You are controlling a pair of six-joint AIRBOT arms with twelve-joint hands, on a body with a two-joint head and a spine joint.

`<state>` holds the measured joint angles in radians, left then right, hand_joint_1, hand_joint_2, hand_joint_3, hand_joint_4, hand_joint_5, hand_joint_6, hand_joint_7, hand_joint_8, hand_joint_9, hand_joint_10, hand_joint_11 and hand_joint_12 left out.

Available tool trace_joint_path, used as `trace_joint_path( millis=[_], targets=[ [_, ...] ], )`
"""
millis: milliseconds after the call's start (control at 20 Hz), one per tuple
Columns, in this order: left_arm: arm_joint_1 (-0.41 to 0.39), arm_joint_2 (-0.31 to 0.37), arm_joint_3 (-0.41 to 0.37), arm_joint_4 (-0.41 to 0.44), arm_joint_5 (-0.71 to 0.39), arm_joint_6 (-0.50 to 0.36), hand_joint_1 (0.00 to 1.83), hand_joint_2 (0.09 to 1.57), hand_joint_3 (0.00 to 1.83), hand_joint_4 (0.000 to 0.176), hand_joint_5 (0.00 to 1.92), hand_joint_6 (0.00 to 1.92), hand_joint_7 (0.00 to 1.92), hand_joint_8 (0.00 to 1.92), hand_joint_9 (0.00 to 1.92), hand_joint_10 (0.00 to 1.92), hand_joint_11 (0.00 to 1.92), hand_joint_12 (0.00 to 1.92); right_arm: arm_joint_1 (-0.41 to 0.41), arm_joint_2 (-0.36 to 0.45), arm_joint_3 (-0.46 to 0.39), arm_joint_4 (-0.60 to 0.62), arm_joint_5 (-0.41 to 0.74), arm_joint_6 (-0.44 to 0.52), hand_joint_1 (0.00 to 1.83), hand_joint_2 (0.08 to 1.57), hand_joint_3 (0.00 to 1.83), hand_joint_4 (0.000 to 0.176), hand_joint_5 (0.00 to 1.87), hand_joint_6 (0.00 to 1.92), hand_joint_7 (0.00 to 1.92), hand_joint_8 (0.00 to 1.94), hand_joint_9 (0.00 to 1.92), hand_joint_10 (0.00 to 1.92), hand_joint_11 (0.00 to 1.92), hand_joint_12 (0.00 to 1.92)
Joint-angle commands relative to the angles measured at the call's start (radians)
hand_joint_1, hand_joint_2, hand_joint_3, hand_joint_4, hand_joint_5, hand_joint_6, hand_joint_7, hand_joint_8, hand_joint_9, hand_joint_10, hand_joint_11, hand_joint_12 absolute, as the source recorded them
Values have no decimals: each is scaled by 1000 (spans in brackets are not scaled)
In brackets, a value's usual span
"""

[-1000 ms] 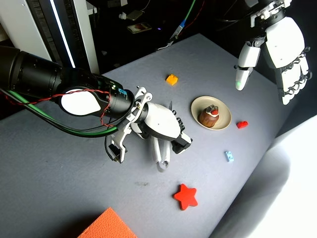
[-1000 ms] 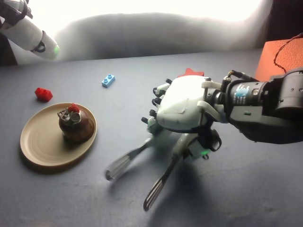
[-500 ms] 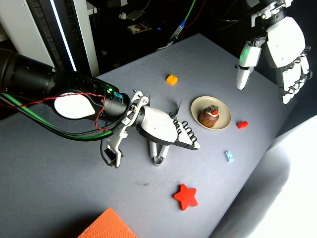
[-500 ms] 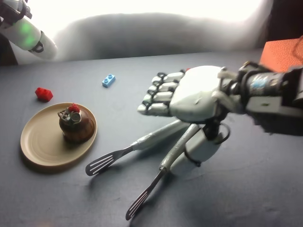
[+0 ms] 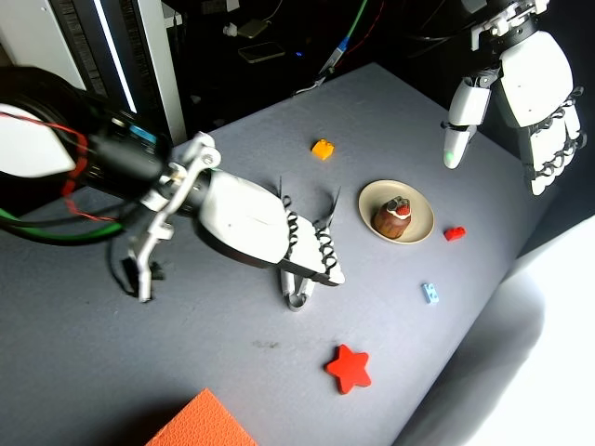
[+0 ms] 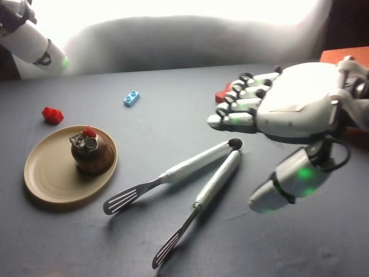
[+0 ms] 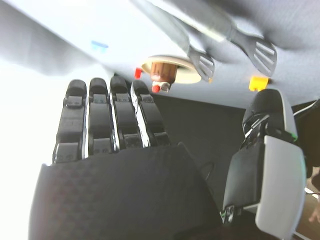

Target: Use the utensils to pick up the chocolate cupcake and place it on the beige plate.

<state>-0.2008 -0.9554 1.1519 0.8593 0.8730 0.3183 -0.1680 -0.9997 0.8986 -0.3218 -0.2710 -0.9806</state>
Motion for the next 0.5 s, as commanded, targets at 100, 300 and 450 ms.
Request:
trace_joint_path(
  millis=[100, 300, 450],
  targets=[
    [-17, 11, 0, 69, -43, 11, 215, 1060, 3, 0, 138, 0, 174, 0, 156, 0, 0, 336, 21, 27, -21, -3, -6, 32, 88, 909, 5, 3, 0, 0, 0, 0, 0, 0, 16, 8],
    [-30, 19, -5, 70, -44, 28, 248, 1048, 1, 0, 194, 6, 216, 5, 193, 5, 0, 420, 17, 85, -71, -20, 8, 40, 151, 913, 4, 1, 0, 0, 0, 0, 0, 0, 22, 14],
    [-49, 25, -20, 67, -43, 30, 260, 1051, 1, 0, 189, 1, 203, 0, 182, 0, 0, 379, -20, 139, -127, -125, 117, 40, 123, 916, 4, 0, 0, 0, 0, 0, 0, 0, 29, 18]
  ],
)
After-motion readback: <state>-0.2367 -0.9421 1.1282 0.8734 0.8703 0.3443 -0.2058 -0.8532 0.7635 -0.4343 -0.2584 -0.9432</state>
